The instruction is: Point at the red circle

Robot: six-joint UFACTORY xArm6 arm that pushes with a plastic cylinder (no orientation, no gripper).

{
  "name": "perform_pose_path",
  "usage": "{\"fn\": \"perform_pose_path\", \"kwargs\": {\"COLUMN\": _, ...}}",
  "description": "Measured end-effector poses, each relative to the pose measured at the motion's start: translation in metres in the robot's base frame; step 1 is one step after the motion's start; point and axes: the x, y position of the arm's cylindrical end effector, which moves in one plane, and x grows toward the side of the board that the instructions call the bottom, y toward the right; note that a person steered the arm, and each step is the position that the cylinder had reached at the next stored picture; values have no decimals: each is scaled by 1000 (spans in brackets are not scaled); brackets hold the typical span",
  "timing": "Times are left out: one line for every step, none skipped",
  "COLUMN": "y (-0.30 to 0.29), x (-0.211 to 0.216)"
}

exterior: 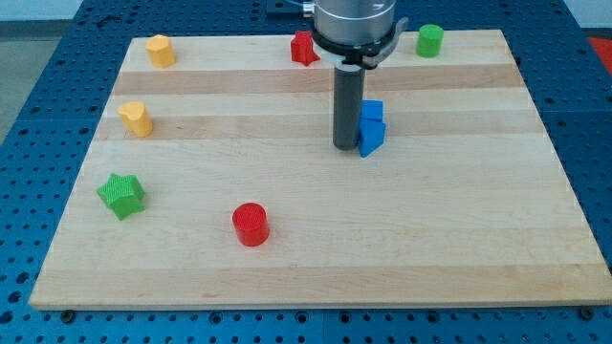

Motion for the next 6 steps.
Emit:
{"fn": "perform_pose_path", "kwargs": {"y": -11, "x": 1}}
{"fn": "perform_pose_path", "kwargs": {"y": -8, "x": 20}}
{"fn": "perform_pose_path", "kwargs": {"y": -2, "x": 80}}
{"fn": "perform_pose_path", "kwargs": {"y": -30, "x": 155}}
{"fn": "perform_pose_path", "kwargs": {"y": -105, "x": 189}}
{"fn": "perform_pose_path", "kwargs": {"y": -126, "x": 164}}
